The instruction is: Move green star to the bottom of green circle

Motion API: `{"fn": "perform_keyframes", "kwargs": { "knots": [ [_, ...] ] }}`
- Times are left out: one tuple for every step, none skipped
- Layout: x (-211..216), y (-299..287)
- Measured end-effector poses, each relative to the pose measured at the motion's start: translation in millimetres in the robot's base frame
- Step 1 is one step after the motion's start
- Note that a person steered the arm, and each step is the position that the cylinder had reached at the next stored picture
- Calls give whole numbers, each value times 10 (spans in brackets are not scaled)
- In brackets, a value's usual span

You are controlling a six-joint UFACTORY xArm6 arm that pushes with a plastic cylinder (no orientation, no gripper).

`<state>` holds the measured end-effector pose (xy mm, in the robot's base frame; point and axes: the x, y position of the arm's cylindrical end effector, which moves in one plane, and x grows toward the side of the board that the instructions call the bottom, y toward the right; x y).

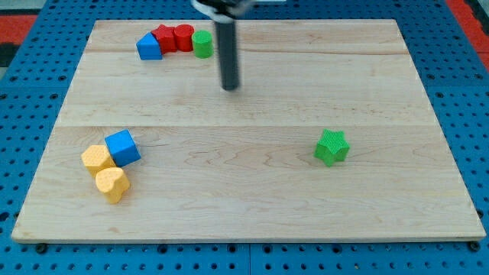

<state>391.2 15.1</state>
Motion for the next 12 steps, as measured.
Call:
{"fn": "perform_keyframes", "kwargs": {
  "knots": [
    [387, 1113],
    [413, 1628],
    [879, 1538],
    [1057, 1444],
    [969, 847],
    [863, 88],
    [991, -228],
    [1073, -599],
    [727, -1019],
    [203, -1508],
    [22, -1664],
    [658, -1569]
  ]
}}
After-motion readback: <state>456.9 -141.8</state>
